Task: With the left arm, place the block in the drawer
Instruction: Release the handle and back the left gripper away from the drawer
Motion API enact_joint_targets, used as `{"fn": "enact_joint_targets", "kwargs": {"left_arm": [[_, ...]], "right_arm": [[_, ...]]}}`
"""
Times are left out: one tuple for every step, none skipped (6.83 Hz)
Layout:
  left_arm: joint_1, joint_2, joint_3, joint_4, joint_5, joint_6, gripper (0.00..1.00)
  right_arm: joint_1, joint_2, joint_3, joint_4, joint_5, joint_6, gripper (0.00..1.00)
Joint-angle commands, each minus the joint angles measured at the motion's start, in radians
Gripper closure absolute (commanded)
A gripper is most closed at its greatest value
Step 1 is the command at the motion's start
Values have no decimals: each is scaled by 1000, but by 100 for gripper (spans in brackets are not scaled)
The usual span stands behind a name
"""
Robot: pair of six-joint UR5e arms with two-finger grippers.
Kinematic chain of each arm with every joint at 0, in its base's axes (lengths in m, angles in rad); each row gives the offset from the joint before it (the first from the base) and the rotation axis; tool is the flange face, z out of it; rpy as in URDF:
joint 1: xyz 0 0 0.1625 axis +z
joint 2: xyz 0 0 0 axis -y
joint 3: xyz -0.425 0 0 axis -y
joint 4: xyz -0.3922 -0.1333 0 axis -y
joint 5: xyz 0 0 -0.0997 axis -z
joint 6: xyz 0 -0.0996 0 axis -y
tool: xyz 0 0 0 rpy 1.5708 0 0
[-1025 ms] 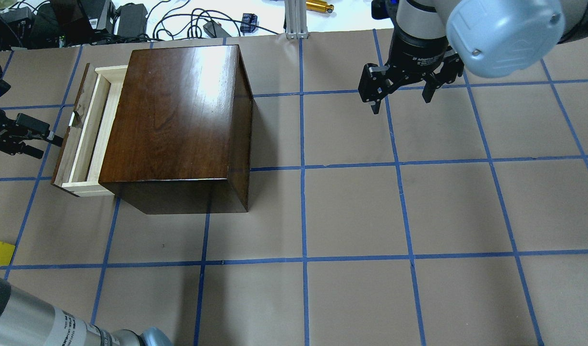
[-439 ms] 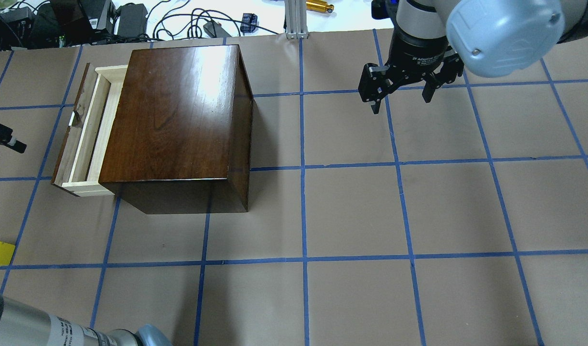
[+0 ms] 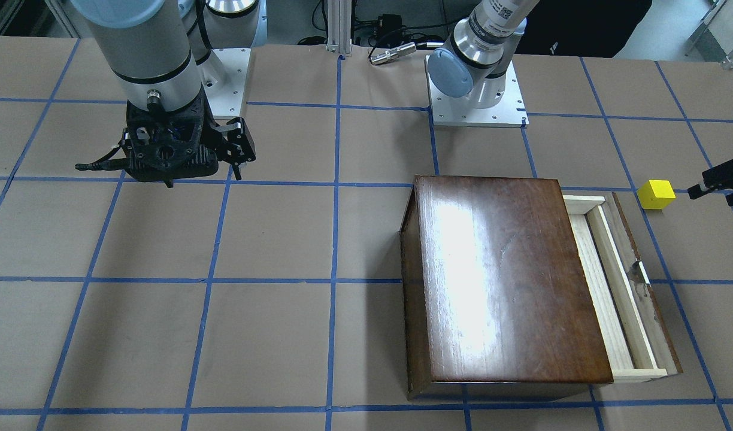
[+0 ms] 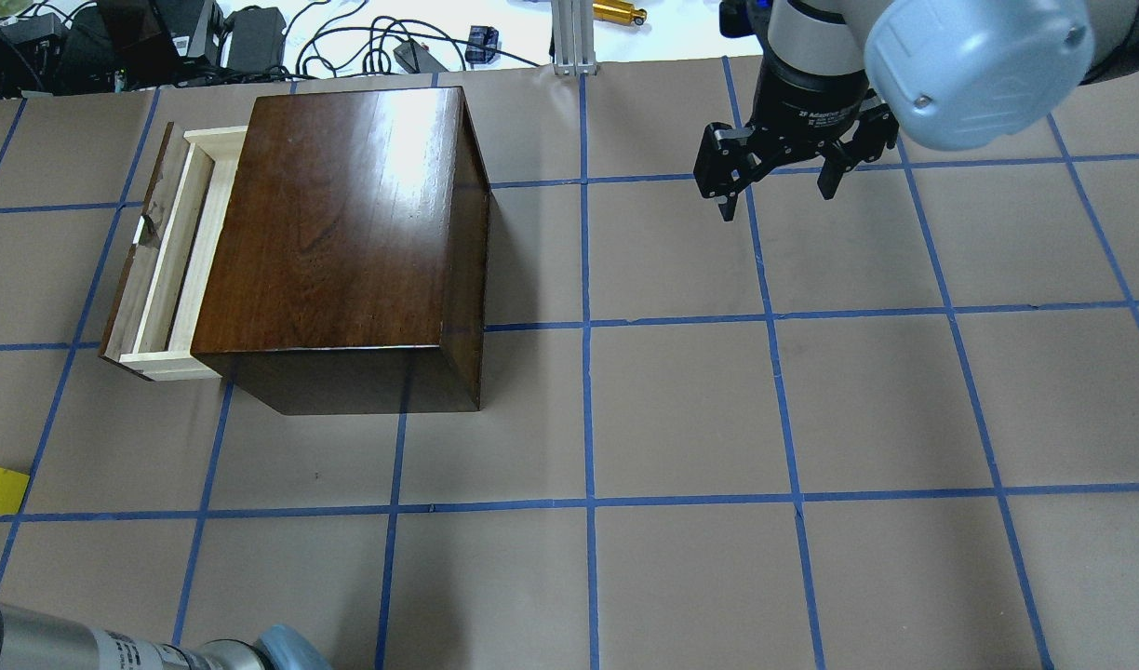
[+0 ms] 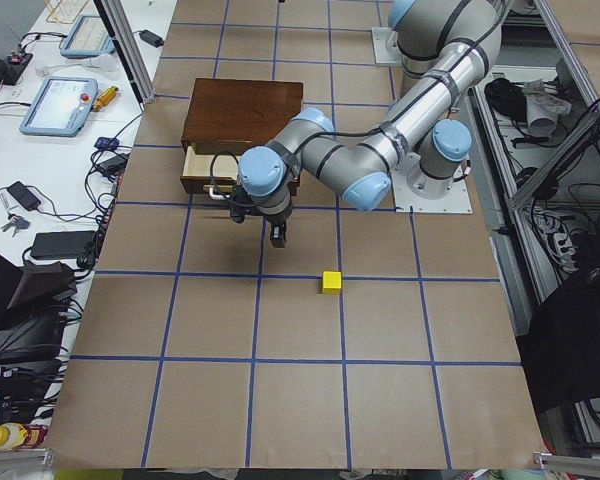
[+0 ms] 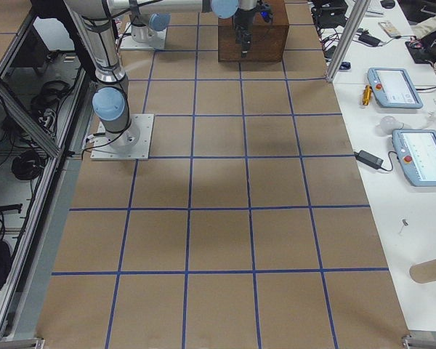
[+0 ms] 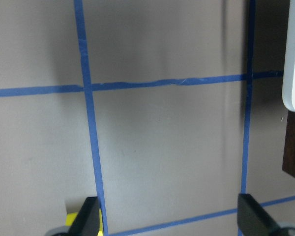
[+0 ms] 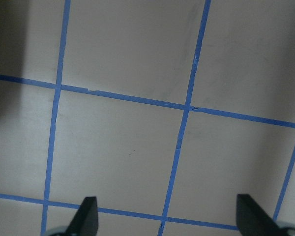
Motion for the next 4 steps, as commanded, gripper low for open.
{"fn": "enact_joint_targets", "kwargs": {"left_arm": [[-108,144,2,-98,8,-183,0],[-190,201,-4,-127,8,-306,0],[-278,238,-5,-132,8,-418,0],[-378,260,-9,-130,6,-540,0]], "right_arm": [[0,0,0,0,0,0,0],[0,0,0,0,-1,0,0],[0,0,0,0,-1,0,0],[0,0,0,0,-1,0,0]]}}
